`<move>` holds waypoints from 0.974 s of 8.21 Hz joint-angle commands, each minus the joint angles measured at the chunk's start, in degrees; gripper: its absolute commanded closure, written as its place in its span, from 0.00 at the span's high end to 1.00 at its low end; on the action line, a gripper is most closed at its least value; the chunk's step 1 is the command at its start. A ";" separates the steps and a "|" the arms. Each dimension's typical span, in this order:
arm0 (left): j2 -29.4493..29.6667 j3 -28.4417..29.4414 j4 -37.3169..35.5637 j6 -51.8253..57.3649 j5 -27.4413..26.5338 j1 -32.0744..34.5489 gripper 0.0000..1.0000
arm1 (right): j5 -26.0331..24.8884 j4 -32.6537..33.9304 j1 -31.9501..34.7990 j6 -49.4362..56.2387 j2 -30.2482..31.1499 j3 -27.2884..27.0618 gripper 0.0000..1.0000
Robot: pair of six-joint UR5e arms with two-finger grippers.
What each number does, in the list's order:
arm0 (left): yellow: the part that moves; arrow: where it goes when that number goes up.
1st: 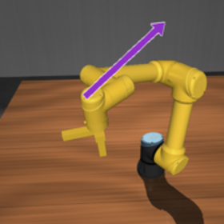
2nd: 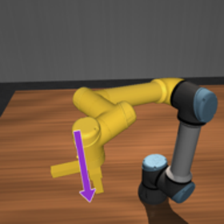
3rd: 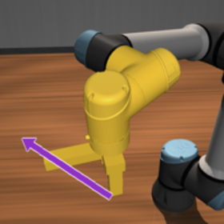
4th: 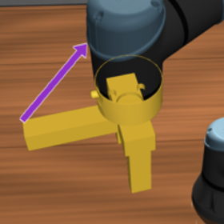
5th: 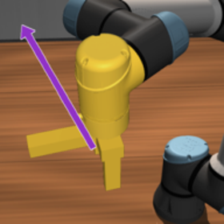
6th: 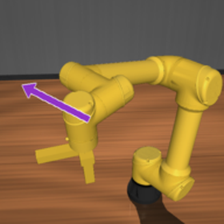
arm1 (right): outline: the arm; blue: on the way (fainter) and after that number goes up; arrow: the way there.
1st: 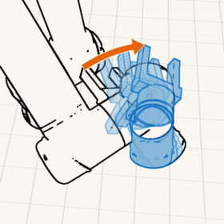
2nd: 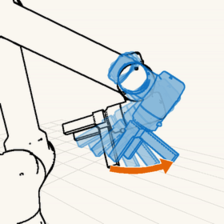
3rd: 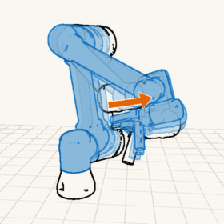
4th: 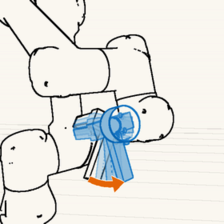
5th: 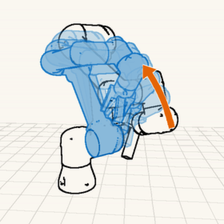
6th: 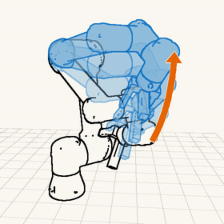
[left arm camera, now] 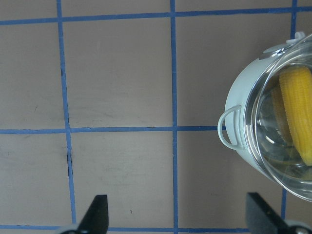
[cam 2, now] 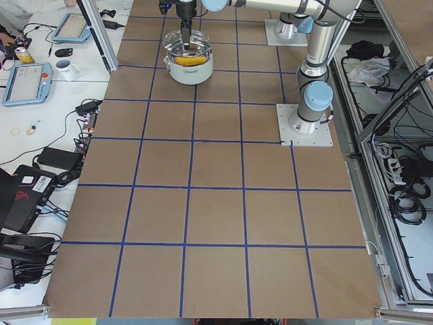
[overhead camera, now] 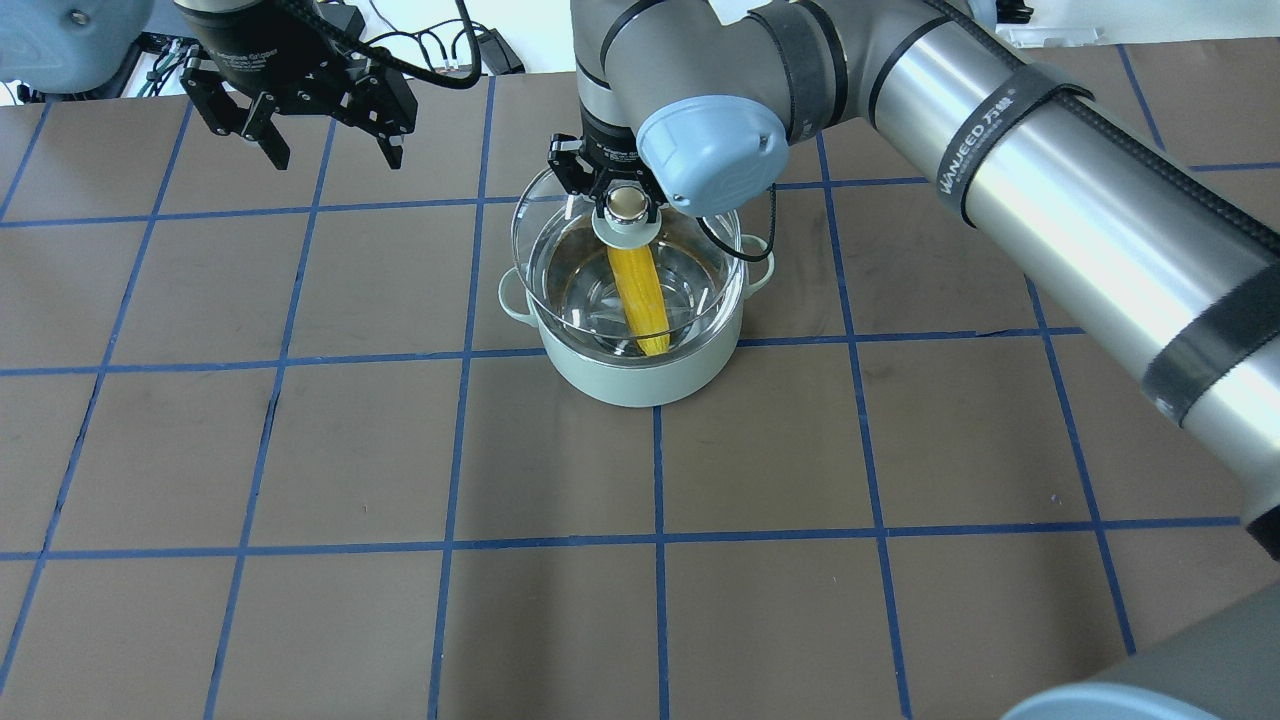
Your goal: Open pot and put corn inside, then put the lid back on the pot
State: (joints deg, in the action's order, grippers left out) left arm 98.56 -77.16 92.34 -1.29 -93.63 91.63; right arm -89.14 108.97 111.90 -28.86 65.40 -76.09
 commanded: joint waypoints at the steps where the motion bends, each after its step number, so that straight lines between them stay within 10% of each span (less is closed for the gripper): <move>1: -0.04 0.00 -0.05 0.32 0.11 0.04 1.00 | -0.33 1.16 0.16 -0.32 -1.51 -0.46 0.06; 8: -1.45 -0.97 -0.23 0.94 5.30 -0.13 1.00 | -0.51 0.90 0.16 0.82 -1.60 -1.51 0.07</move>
State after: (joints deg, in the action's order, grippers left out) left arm 97.30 -77.92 92.18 -0.35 -88.72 91.51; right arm -89.62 110.08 112.06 -28.21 63.66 -77.04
